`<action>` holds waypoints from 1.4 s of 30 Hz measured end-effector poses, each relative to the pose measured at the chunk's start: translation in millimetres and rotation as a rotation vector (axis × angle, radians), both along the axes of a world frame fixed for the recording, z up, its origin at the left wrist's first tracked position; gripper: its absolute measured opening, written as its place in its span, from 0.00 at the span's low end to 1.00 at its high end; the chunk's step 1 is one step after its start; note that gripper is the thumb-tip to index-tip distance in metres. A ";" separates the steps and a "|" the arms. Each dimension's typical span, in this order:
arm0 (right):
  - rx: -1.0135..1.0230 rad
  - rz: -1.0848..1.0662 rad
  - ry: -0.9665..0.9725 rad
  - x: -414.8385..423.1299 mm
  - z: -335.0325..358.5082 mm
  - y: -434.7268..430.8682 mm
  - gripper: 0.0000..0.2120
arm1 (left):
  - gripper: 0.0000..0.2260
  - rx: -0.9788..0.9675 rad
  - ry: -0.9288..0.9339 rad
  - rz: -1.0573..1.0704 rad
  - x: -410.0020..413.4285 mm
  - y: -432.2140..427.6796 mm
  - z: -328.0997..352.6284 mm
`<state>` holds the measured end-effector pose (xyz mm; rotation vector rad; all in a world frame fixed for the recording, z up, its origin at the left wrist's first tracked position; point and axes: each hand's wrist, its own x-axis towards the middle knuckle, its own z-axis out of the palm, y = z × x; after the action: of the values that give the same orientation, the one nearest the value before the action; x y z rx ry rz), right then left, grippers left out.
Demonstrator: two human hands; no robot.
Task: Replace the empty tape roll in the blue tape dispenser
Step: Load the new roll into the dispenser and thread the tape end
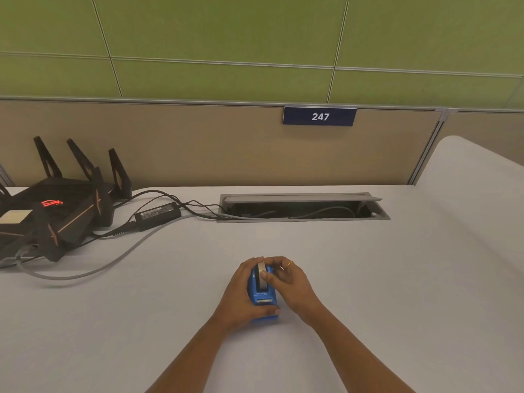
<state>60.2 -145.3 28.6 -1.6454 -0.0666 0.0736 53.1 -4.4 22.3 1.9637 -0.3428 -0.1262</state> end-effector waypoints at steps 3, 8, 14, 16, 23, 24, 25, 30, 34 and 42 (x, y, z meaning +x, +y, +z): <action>0.007 0.005 0.005 -0.5 0.2 -0.6 0.12 | 0.40 -0.010 -0.010 -0.006 0.0 0.2 0.1; -0.011 0.019 0.005 -1.3 2.7 -2.3 0.17 | 0.39 -0.006 -0.024 -0.009 1.4 0.1 -1.1; -0.004 0.047 0.009 -3.2 4.2 -3.3 0.20 | 0.41 0.003 -0.020 -0.007 1.8 0.4 -1.9; -0.002 0.048 0.010 -3.3 3.8 -3.1 0.20 | 0.41 0.005 -0.014 -0.007 1.2 0.4 -2.2; 0.003 -0.021 0.014 -1.7 3.7 1.4 0.16 | 0.40 -0.009 -0.025 -0.007 2.4 0.3 -4.2; -0.001 -0.030 0.012 -1.6 3.4 1.8 0.15 | 0.40 -0.012 -0.026 -0.006 2.5 0.4 -4.8; -0.005 -0.035 0.010 -1.4 2.9 1.9 0.15 | 0.39 -0.014 -0.028 -0.007 2.5 0.5 -5.2; -0.004 -0.017 0.008 -2.2 2.6 0.2 0.17 | 0.41 -0.008 -0.024 -0.008 2.0 0.7 -5.2; 0.000 -0.005 0.017 -2.5 4.7 -0.5 0.18 | 0.40 -0.007 -0.028 -0.014 2.3 0.7 -5.3; -0.004 0.024 0.032 -3.2 4.7 -1.8 0.21 | 0.40 -0.018 -0.027 -0.014 4.1 1.2 -7.8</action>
<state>57.1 -147.2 33.4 -1.6468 -0.0615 0.1181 57.2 -3.2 14.6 1.9472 -0.3745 -0.1053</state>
